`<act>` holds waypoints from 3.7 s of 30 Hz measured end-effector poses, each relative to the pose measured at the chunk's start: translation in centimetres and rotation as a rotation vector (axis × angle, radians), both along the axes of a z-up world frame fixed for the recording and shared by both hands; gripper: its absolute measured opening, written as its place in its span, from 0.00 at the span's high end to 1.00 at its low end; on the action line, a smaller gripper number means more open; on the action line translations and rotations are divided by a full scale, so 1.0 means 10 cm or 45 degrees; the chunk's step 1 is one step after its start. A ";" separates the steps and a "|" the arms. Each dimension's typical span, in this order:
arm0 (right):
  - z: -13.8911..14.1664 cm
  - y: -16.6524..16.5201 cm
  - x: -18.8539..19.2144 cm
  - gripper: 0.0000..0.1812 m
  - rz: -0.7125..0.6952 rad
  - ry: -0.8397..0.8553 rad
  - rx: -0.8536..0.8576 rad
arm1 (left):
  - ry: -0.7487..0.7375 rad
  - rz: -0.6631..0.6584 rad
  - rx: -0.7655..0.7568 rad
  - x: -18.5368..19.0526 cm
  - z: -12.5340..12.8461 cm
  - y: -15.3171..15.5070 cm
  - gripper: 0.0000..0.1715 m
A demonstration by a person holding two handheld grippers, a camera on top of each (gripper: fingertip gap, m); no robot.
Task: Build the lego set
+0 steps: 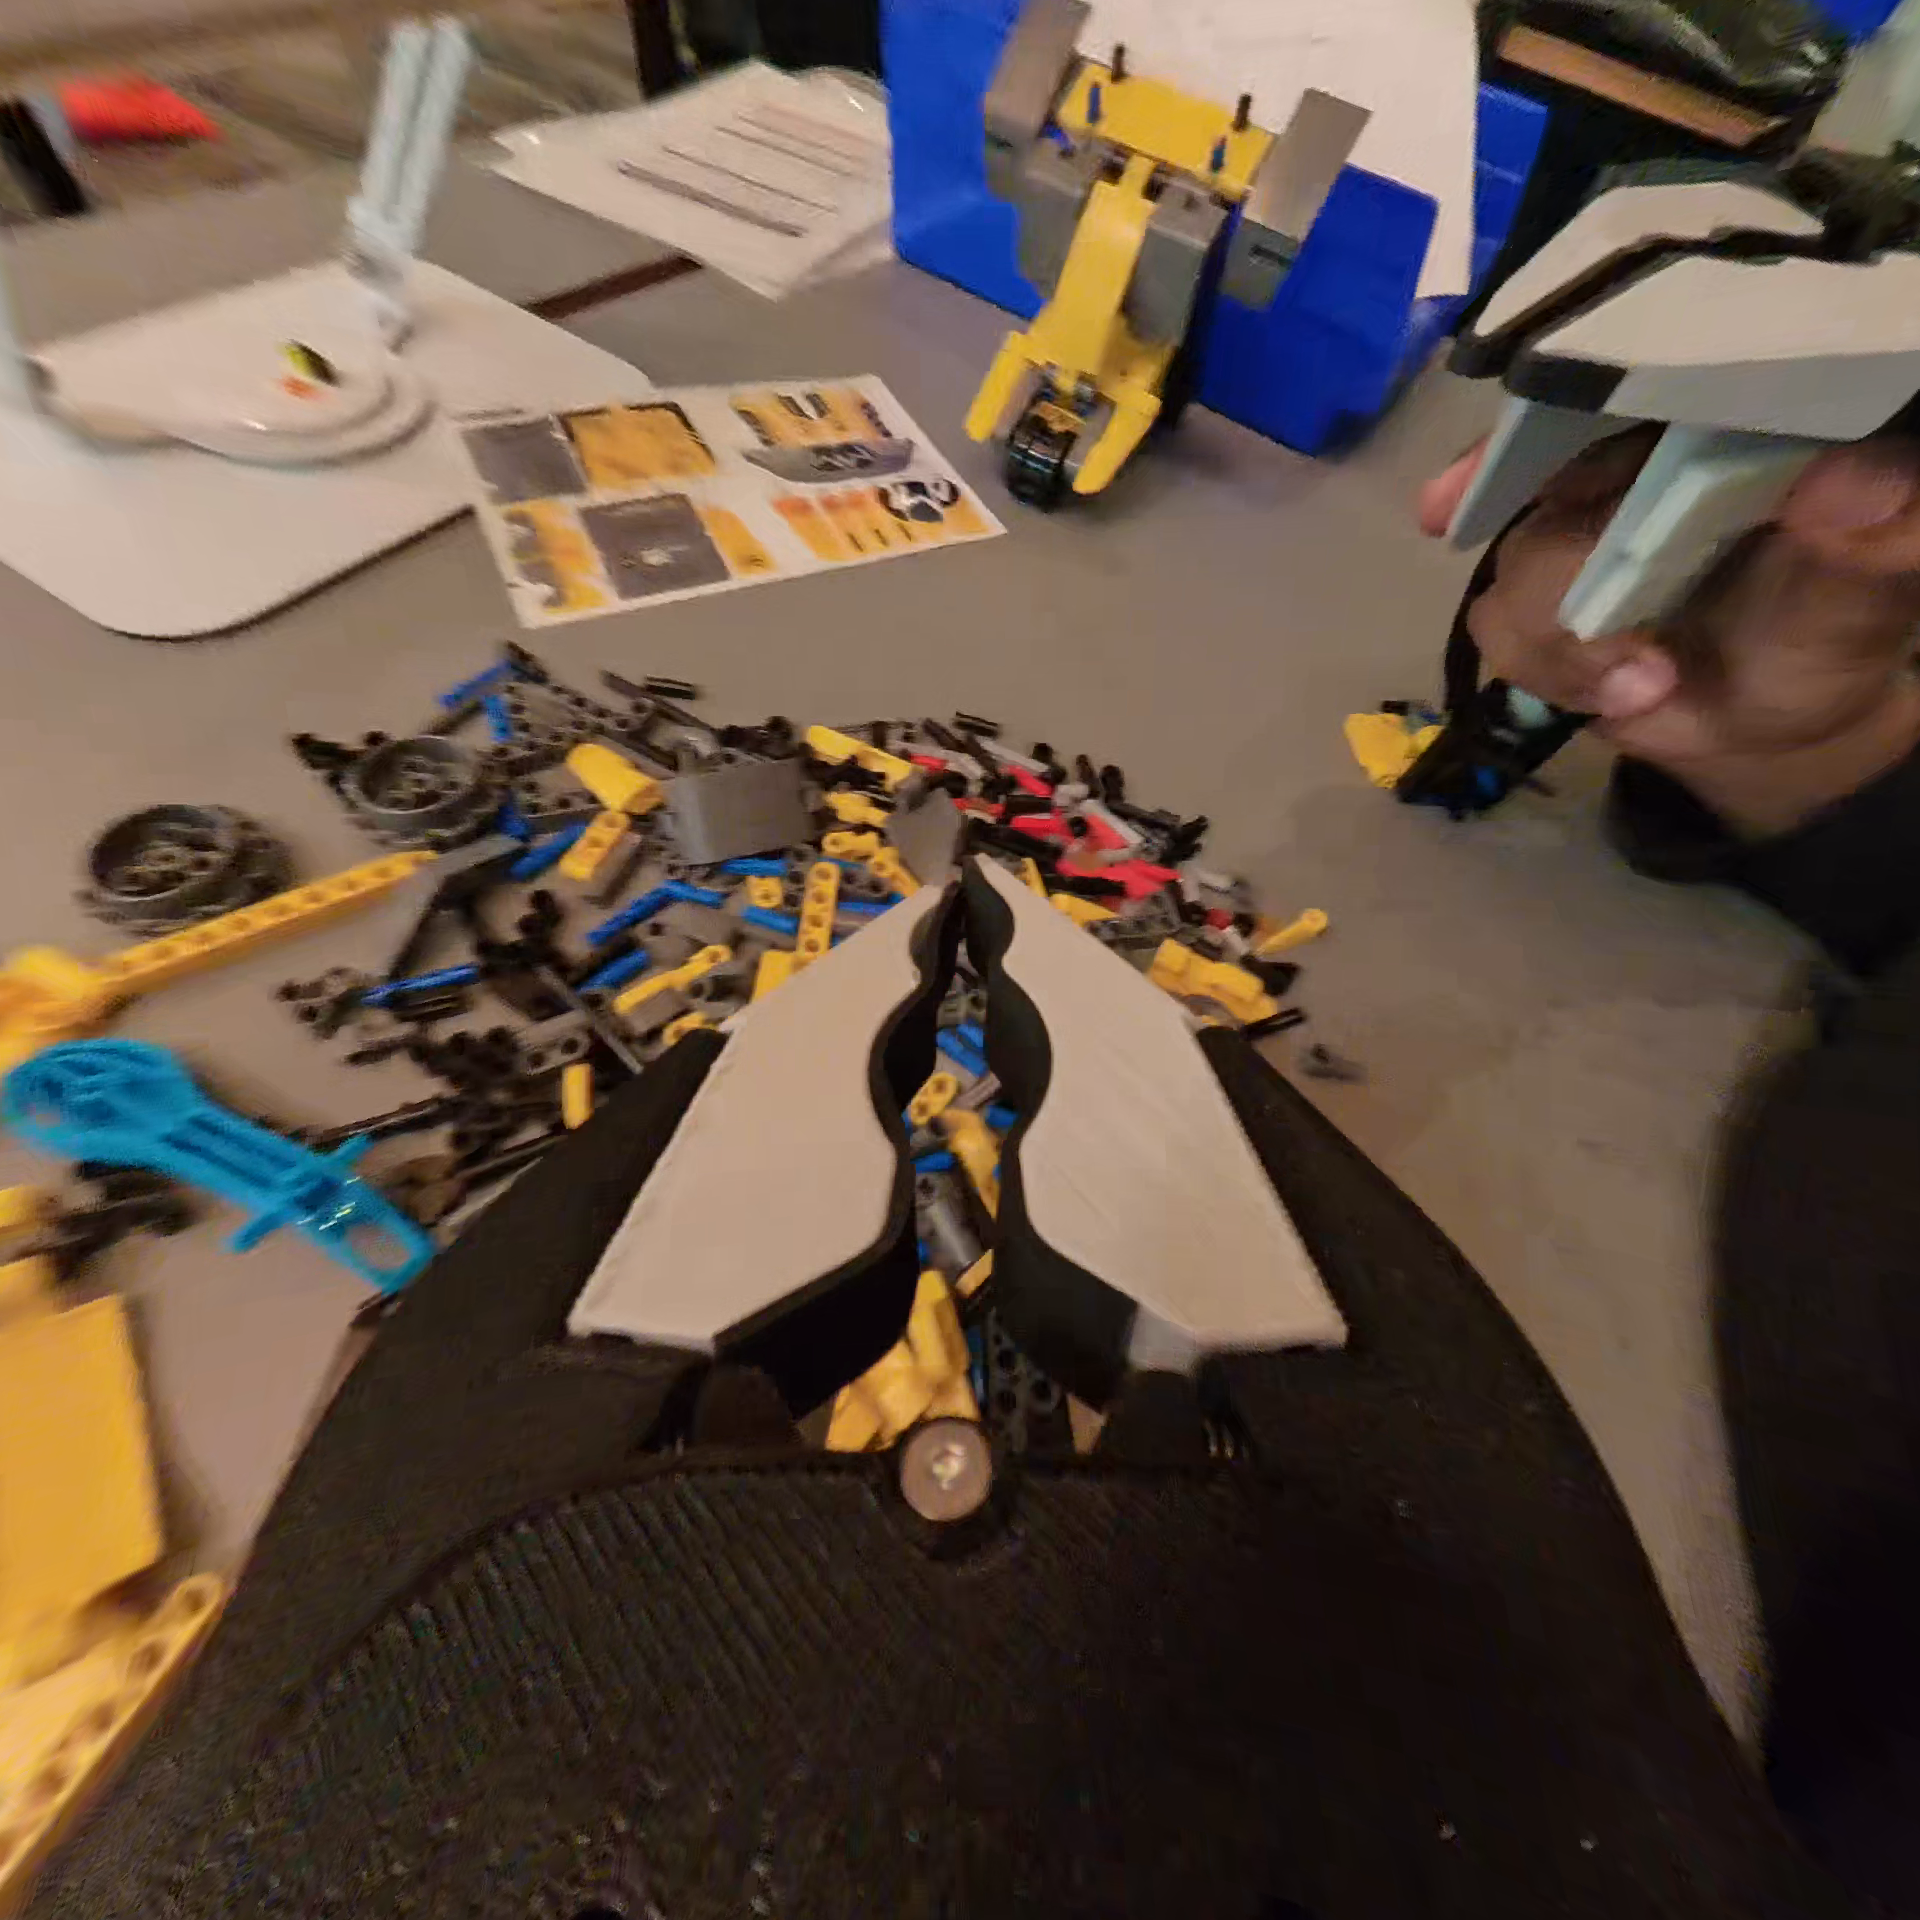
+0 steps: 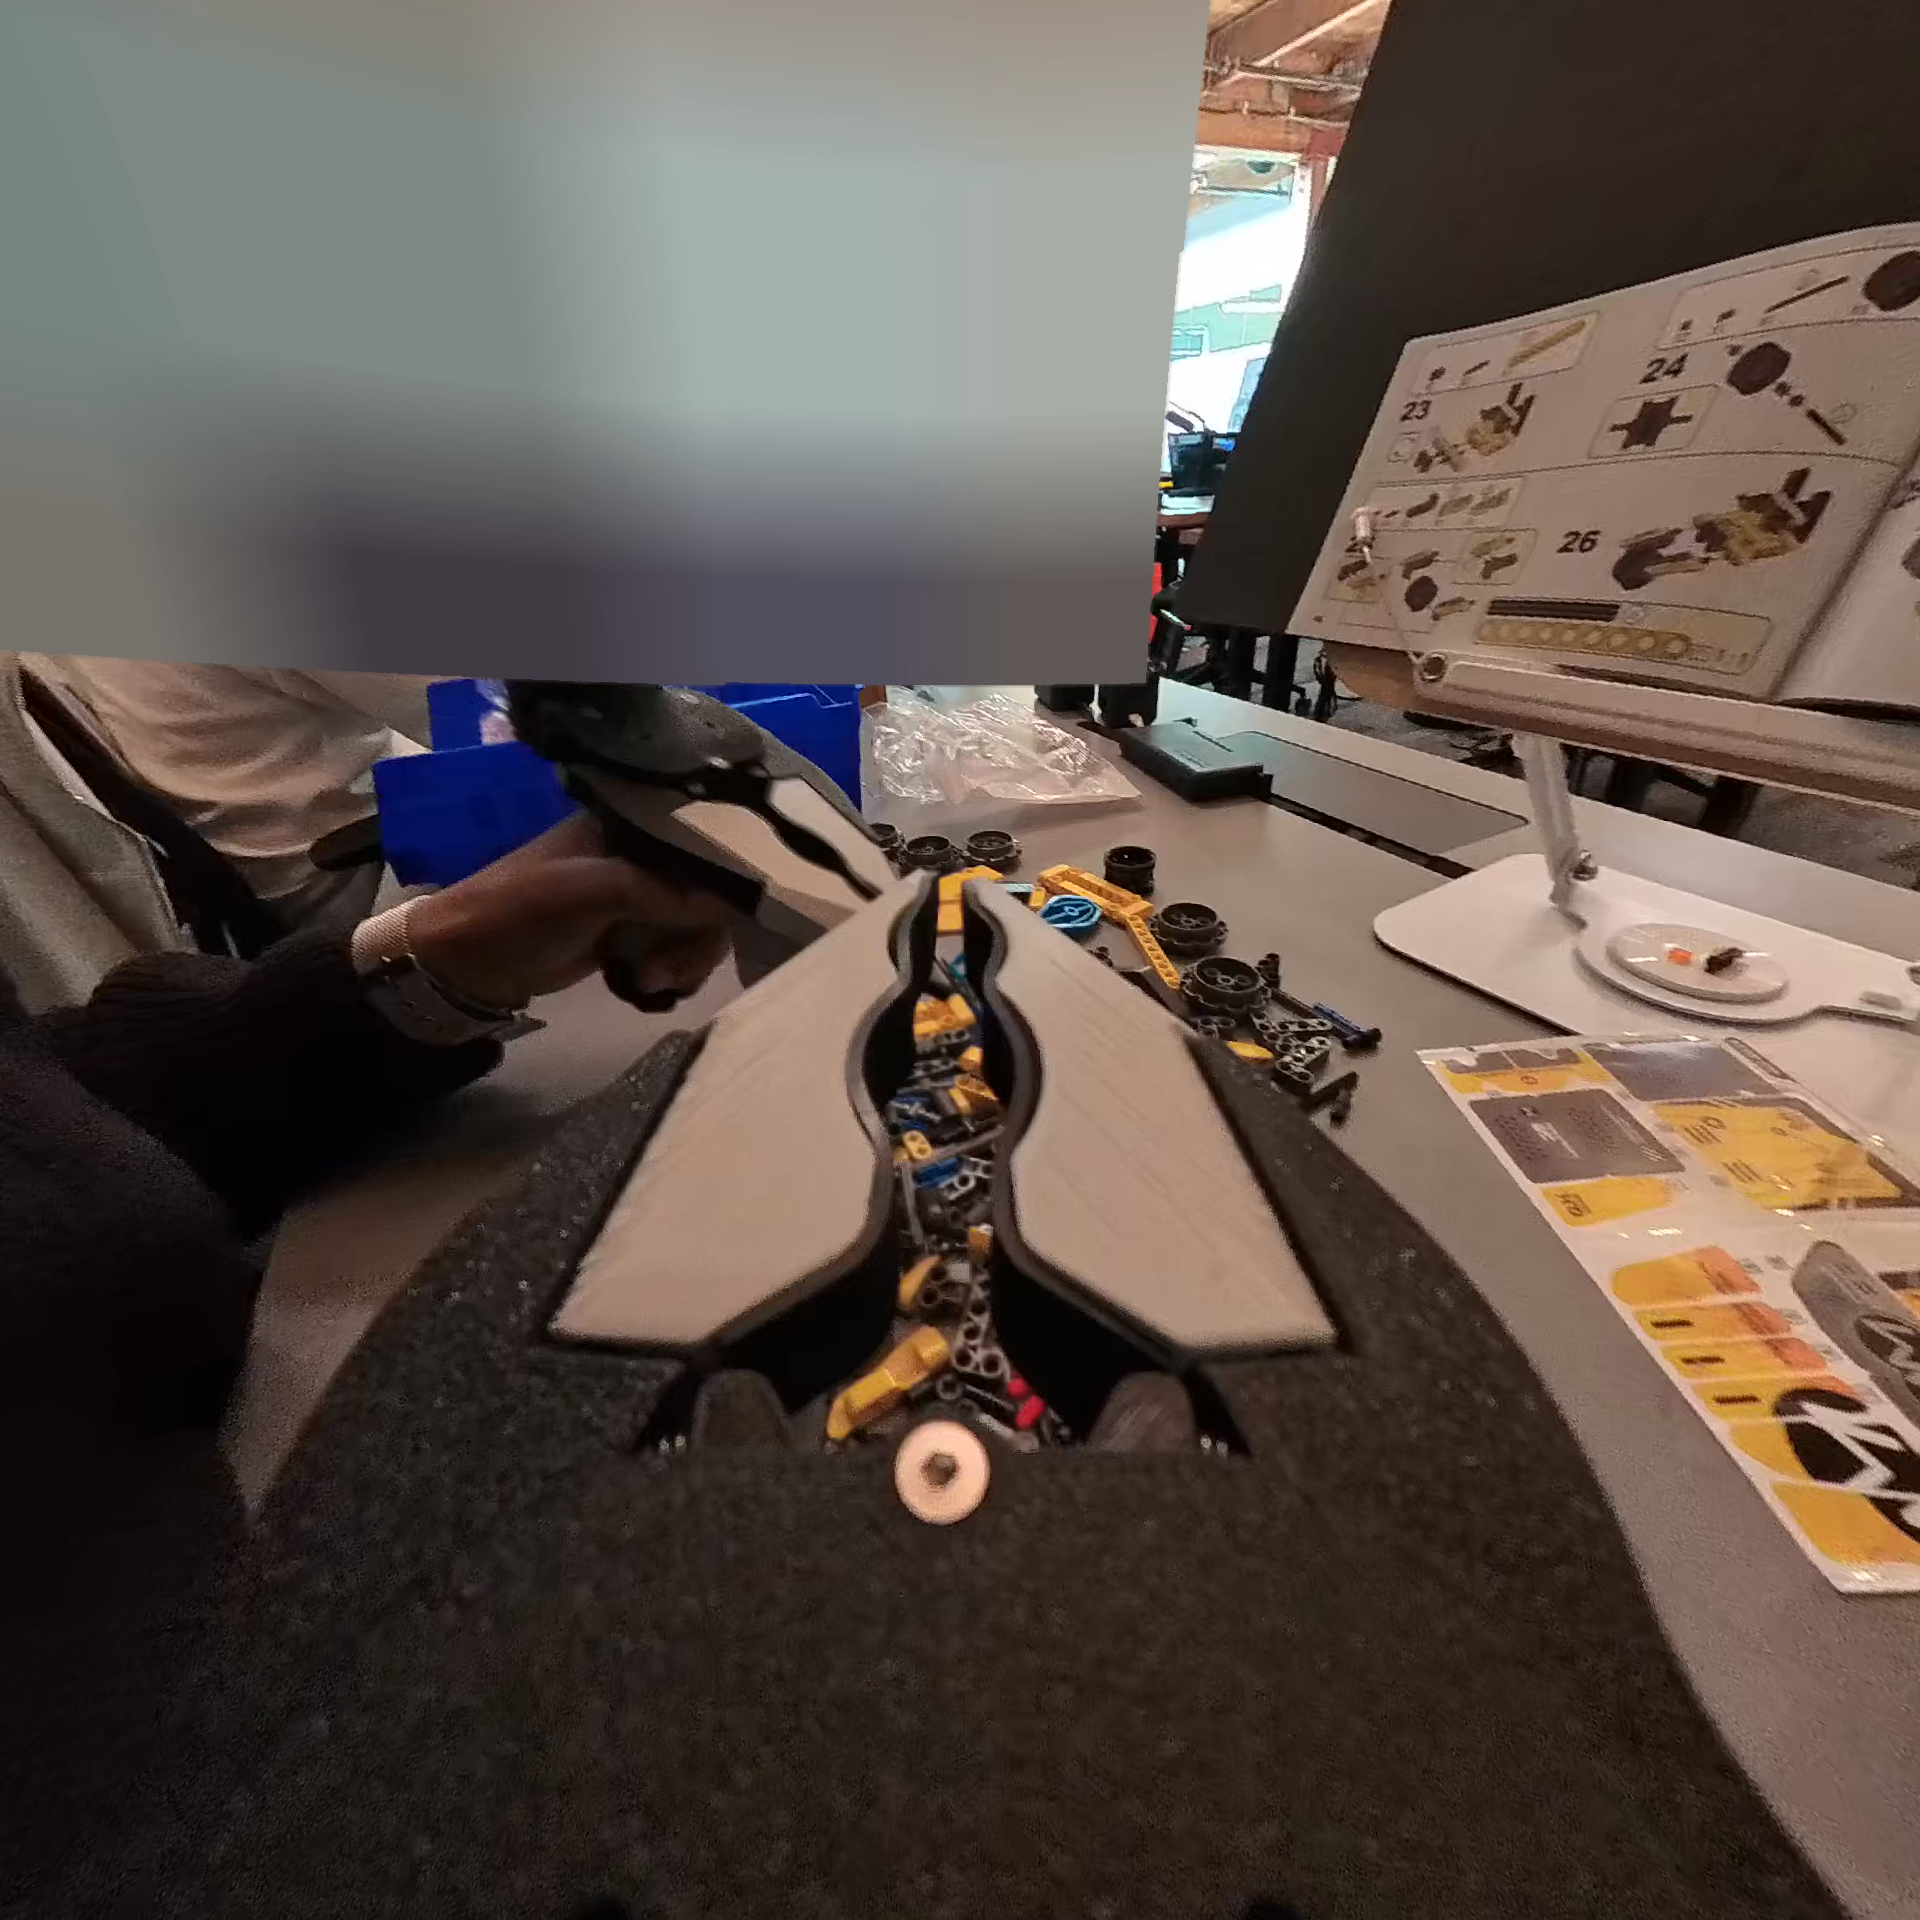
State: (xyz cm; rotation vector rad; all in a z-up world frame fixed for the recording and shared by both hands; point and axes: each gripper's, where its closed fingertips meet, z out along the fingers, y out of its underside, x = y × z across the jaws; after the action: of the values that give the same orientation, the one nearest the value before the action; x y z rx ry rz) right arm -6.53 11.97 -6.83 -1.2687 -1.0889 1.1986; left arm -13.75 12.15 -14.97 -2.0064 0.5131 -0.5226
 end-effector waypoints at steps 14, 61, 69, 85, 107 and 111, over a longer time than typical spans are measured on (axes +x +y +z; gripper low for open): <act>0.11 -0.08 0.02 0.95 0.029 0.064 -0.019 | 0.298 0.186 -0.263 -0.23 -0.59 0.13 0.92; -0.67 0.25 1.47 0.67 -0.294 -0.512 -0.143 | 0.292 -0.682 -0.059 1.38 -0.34 -0.79 0.97; -1.41 -0.02 1.49 0.66 -0.292 -0.907 -0.030 | 0.554 -0.737 -0.153 1.49 -0.72 -0.84 0.97; -1.31 0.43 1.78 0.68 -0.454 -0.904 0.012 | 0.536 -0.578 -0.163 1.18 -0.65 -0.52 0.97; -0.72 -0.03 1.47 0.73 -0.336 -0.578 0.080 | 0.603 -0.441 -0.227 0.74 -0.72 -0.25 0.97; -0.73 -0.03 1.46 0.73 -0.336 -0.582 0.078 | 0.557 -0.555 -0.196 0.88 -0.67 -0.38 0.97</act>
State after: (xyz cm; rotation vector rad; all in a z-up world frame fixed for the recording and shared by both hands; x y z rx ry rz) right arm 8.09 11.69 -14.16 -1.6266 -1.2225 0.6873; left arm -4.97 8.34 -21.64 -2.1703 1.2281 -0.3860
